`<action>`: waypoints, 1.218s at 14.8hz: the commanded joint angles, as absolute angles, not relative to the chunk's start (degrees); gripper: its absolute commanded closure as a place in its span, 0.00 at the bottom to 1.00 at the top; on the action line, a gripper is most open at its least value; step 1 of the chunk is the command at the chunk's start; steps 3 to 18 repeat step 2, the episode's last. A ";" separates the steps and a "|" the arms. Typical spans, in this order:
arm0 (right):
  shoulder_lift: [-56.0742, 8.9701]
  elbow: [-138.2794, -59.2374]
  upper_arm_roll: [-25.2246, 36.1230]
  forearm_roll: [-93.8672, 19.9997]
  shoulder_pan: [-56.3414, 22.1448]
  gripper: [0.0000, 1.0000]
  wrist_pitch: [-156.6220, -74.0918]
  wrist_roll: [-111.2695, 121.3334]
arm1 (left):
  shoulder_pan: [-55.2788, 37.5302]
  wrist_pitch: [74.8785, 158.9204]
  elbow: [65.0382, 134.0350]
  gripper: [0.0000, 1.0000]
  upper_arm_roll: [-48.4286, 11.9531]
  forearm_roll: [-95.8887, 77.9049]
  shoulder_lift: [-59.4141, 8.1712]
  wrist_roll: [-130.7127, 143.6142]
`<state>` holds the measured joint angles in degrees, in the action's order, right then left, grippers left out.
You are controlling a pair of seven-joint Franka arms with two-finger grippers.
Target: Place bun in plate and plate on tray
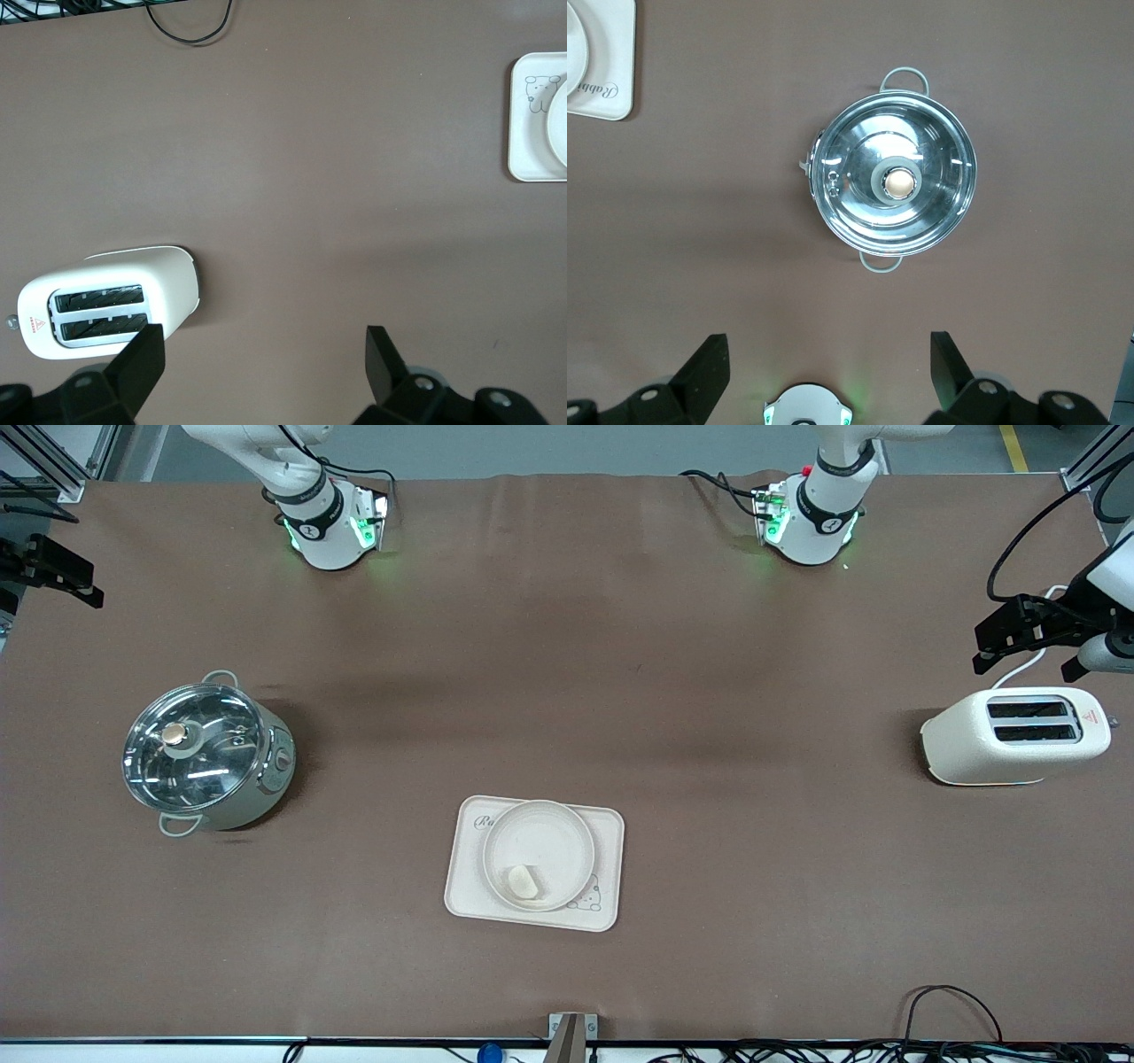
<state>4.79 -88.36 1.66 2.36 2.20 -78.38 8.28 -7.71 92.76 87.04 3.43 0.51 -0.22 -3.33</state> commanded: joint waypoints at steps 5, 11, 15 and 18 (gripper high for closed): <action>7.21 -90.88 1.23 3.43 2.55 0.00 -78.93 8.17 | -7.82 91.76 85.87 0.00 3.69 1.41 -0.44 -2.03; 7.21 -90.88 1.23 3.43 2.55 0.00 -78.93 8.17 | -7.82 91.76 85.87 0.00 3.69 1.41 -0.44 -2.03; 7.21 -90.88 1.23 3.43 2.55 0.00 -78.93 8.17 | -7.82 91.76 85.87 0.00 3.69 1.41 -0.44 -2.03; 7.21 -90.88 1.23 3.43 2.55 0.00 -78.93 8.17 | -7.82 91.76 85.87 0.00 3.69 1.41 -0.44 -2.03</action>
